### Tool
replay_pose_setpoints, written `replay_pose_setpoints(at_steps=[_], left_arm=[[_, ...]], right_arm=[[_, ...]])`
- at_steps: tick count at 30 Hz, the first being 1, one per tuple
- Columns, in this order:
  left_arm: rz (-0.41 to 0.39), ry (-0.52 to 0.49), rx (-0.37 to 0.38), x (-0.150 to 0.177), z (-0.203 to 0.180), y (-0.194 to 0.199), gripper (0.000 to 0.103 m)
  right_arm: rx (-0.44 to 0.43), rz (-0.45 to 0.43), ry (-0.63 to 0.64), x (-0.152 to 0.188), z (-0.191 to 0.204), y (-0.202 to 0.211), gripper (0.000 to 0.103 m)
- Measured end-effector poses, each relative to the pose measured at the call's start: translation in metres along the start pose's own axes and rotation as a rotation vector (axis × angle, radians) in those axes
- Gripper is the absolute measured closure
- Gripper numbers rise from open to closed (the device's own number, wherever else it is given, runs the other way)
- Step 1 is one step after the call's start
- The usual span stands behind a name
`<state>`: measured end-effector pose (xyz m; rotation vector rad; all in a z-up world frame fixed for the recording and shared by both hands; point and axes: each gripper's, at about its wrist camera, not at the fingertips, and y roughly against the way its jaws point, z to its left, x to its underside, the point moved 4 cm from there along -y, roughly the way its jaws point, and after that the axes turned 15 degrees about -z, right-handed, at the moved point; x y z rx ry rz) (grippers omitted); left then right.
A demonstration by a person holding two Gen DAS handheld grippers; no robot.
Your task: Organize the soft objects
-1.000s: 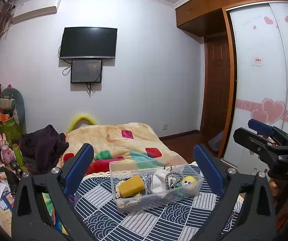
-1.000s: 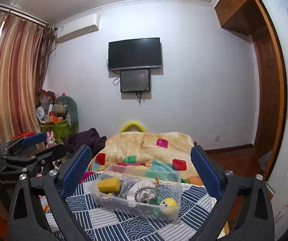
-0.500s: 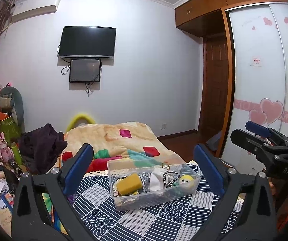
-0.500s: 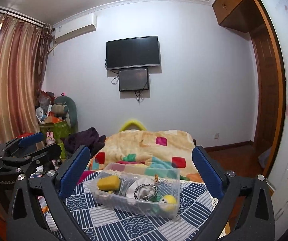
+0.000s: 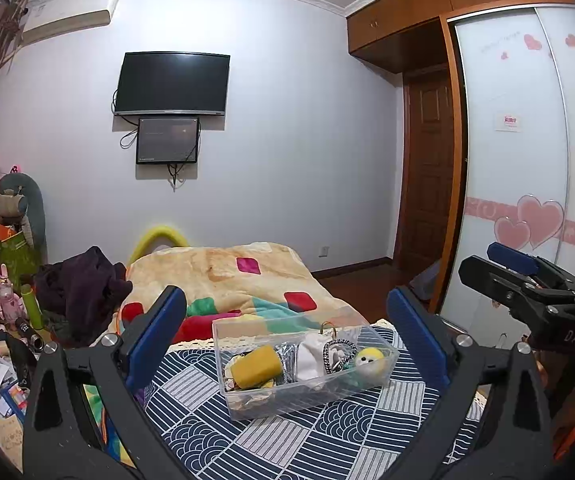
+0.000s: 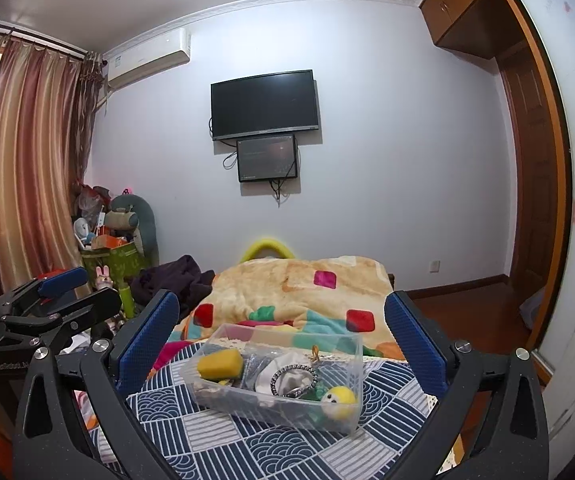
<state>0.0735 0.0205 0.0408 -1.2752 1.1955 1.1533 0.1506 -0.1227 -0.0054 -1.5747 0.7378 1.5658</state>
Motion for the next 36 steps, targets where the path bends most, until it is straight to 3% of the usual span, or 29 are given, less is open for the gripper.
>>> replay_pose_setpoints(at_steps=[36], left_arm=[[0.017, 0.027, 0.038, 0.0002, -0.0002, -0.0035, 0.001]], right_arm=[[0.007, 0.004, -0.007, 0.0015, 0.0017, 0.0018, 0.000]])
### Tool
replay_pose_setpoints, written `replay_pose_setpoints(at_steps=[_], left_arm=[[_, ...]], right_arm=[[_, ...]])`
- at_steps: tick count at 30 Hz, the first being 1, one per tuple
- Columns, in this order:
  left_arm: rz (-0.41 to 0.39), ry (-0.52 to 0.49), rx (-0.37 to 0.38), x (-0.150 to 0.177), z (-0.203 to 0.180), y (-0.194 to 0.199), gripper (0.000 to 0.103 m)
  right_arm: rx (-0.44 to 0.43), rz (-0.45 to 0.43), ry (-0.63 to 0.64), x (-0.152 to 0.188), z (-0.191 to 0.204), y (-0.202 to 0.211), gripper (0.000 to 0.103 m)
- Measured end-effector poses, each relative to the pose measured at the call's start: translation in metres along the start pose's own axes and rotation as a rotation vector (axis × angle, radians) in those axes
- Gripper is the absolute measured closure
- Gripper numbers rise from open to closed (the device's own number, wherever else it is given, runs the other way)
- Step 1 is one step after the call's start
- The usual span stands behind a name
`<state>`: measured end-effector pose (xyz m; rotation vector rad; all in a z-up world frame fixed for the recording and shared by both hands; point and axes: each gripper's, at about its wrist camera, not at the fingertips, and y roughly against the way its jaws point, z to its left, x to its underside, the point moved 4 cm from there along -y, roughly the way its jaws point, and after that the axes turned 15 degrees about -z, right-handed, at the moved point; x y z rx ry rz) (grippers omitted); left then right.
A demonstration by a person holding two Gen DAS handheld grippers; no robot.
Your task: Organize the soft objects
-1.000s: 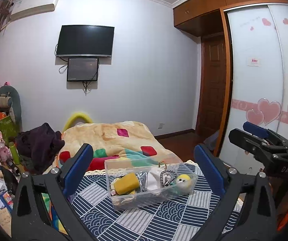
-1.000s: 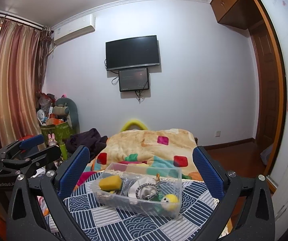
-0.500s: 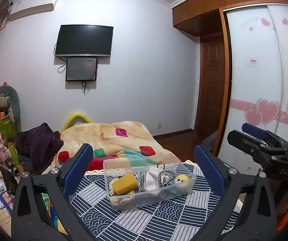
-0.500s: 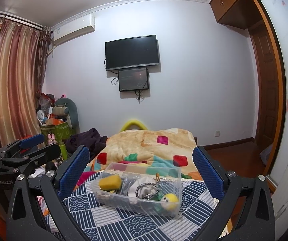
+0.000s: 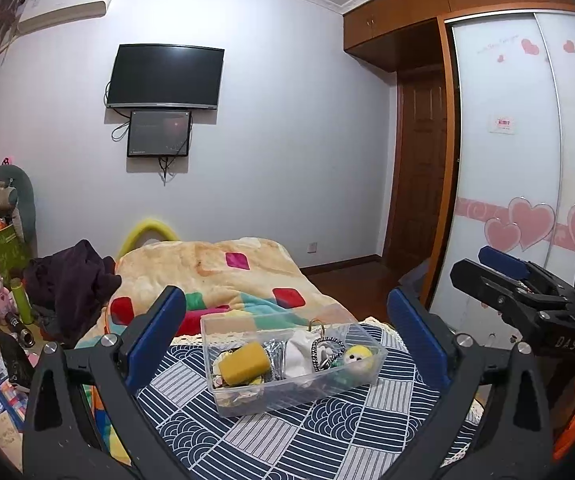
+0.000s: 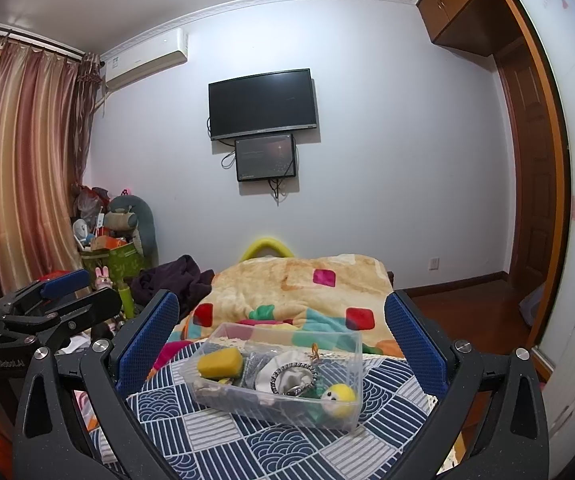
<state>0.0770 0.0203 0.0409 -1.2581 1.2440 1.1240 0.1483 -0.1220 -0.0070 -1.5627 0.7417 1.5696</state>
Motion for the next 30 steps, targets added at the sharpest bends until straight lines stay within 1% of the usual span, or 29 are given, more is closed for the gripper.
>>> replay_pose_setpoints(at_steps=[14, 21, 30], left_arm=[[0.012, -0.001, -0.014, 0.0037, 0.0018, -0.0020, 0.001], [0.023, 0.005, -0.003, 0.0053, 0.0014, -0.0029, 0.001], [0.016, 0.002, -0.003, 0.0051, 0.0000, -0.0010, 0.001]], right_arm=[[-0.005, 0.011, 0.001, 0.0026, 0.0030, -0.0016, 0.000], [-0.005, 0.013, 0.001, 0.0034, 0.0024, -0.0015, 0.000], [-0.003, 0.019, -0.001, 0.0066, 0.0011, -0.0024, 0.000]])
